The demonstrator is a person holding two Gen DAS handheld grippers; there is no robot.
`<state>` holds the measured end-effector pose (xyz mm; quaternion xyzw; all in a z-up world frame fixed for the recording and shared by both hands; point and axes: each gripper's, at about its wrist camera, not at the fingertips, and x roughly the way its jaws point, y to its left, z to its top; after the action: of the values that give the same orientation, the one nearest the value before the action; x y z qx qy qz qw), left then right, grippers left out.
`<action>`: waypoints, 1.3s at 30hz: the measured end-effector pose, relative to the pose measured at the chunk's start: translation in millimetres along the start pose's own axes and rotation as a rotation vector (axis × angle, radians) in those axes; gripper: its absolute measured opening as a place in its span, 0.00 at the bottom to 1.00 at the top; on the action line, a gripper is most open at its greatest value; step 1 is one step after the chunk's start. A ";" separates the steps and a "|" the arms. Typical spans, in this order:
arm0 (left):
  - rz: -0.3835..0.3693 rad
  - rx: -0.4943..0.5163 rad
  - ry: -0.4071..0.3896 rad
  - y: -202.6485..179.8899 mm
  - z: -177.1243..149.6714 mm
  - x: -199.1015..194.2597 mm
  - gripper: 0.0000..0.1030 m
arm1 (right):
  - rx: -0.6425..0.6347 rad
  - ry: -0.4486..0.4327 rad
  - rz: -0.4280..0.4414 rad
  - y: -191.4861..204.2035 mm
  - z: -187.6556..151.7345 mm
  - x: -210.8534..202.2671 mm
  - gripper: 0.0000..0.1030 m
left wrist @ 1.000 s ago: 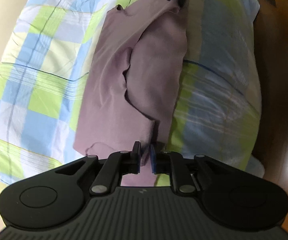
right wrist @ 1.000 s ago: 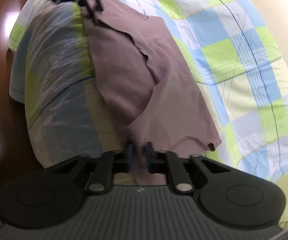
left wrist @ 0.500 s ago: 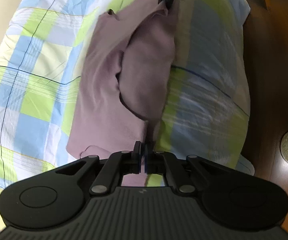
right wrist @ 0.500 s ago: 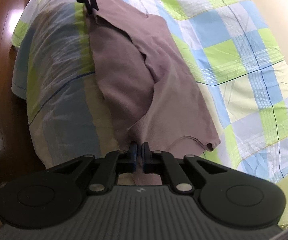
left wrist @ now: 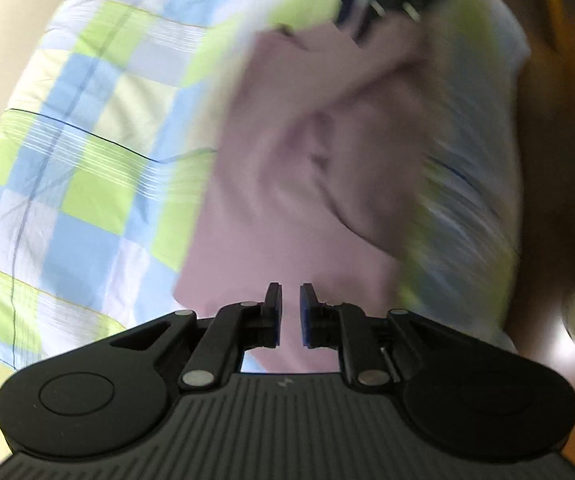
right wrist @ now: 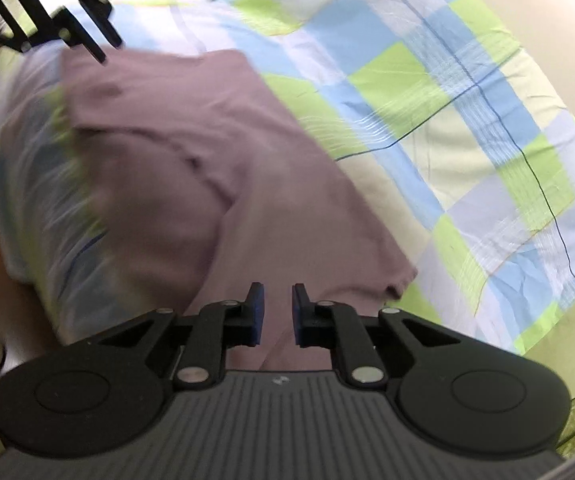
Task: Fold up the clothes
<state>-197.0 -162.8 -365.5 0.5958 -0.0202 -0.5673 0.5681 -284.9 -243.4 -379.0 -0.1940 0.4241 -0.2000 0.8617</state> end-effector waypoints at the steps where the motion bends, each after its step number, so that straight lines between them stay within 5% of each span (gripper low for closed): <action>1: -0.024 -0.028 0.009 3.0 3.2 10.2 0.15 | 0.029 -0.021 0.007 -3.7 2.9 4.9 0.10; 3: -0.080 -0.085 0.034 8.4 8.5 30.3 0.15 | 0.120 -0.031 0.068 -13.7 6.4 20.6 0.09; 6: -0.125 -0.094 0.058 12.0 5.6 38.4 0.16 | 0.174 0.070 0.125 -18.6 -3.8 41.3 0.08; 12: -0.202 -0.036 0.061 49.3 -19.8 12.3 0.19 | 0.282 0.171 0.029 -24.5 -3.5 -0.5 0.15; 16: -0.196 0.002 0.080 103.3 -40.8 23.3 0.27 | 0.360 0.138 0.005 -2.8 34.2 -34.8 0.20; 21: -0.253 0.001 0.030 154.4 -64.6 52.9 0.31 | 0.454 0.075 0.007 33.1 98.2 -28.3 0.21; 23: -0.317 -0.002 -0.027 167.9 -76.5 71.9 0.31 | 0.488 0.076 -0.010 56.1 132.9 -12.5 0.22; 29: -0.457 0.347 -0.320 193.4 -134.7 109.3 0.31 | 0.490 0.171 -0.150 110.8 200.6 48.5 0.27; 37: -0.435 0.735 -0.625 200.5 -164.4 131.9 0.32 | 0.485 0.298 -0.332 125.3 229.4 125.0 0.31; 39: -0.428 0.790 -0.672 199.5 -164.6 139.3 0.32 | 0.499 0.304 -0.347 122.2 228.1 133.3 0.22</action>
<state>91.4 -218.8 -364.4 0.5407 -0.2900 -0.7778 0.1363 -3.8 -170.5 -398.8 -0.0145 0.4463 -0.4678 0.7627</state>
